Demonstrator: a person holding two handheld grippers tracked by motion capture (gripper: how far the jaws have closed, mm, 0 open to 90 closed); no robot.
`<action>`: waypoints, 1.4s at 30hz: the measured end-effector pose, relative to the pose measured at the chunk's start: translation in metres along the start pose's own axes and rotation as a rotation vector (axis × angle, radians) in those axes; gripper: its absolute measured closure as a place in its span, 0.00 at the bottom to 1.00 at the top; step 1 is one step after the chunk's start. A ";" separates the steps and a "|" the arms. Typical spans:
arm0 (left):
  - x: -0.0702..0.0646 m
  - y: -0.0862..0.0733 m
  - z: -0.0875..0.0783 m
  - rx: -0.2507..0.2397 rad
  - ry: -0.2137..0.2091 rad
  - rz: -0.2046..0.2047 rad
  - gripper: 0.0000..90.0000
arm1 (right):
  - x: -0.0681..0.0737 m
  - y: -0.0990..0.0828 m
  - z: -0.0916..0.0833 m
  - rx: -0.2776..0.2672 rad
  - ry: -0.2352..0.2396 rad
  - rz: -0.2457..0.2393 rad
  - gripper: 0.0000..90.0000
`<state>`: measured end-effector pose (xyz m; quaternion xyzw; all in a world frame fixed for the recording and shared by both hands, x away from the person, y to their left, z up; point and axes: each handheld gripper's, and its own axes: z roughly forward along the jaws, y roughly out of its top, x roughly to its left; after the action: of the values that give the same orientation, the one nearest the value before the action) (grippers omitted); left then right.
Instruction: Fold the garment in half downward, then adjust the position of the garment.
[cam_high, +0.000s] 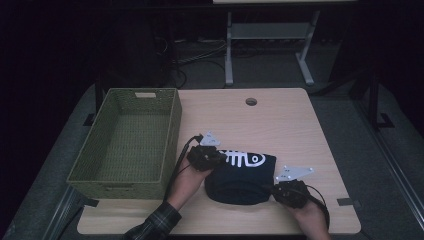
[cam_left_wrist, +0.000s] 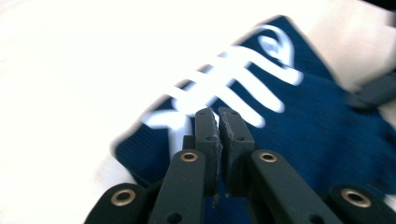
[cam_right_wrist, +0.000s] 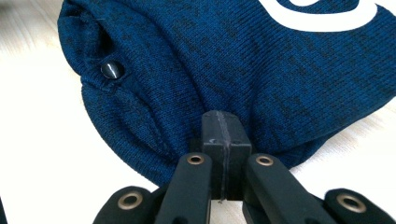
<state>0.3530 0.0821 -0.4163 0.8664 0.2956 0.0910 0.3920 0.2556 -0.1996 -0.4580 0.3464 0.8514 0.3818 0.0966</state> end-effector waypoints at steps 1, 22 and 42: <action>0.004 0.001 0.005 0.010 0.011 0.000 0.98 | 0.000 0.000 0.000 0.001 0.000 -0.002 1.00; 0.026 0.000 0.043 0.061 -0.028 -0.038 1.00 | 0.014 -0.001 0.006 0.001 0.020 -0.021 1.00; -0.035 -0.034 -0.023 0.048 -0.106 0.073 1.00 | -0.031 0.035 -0.007 -0.129 -0.092 0.008 1.00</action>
<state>0.3007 0.0941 -0.4230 0.8894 0.2447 0.0520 0.3827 0.2942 -0.2078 -0.4309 0.3600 0.8184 0.4199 0.1563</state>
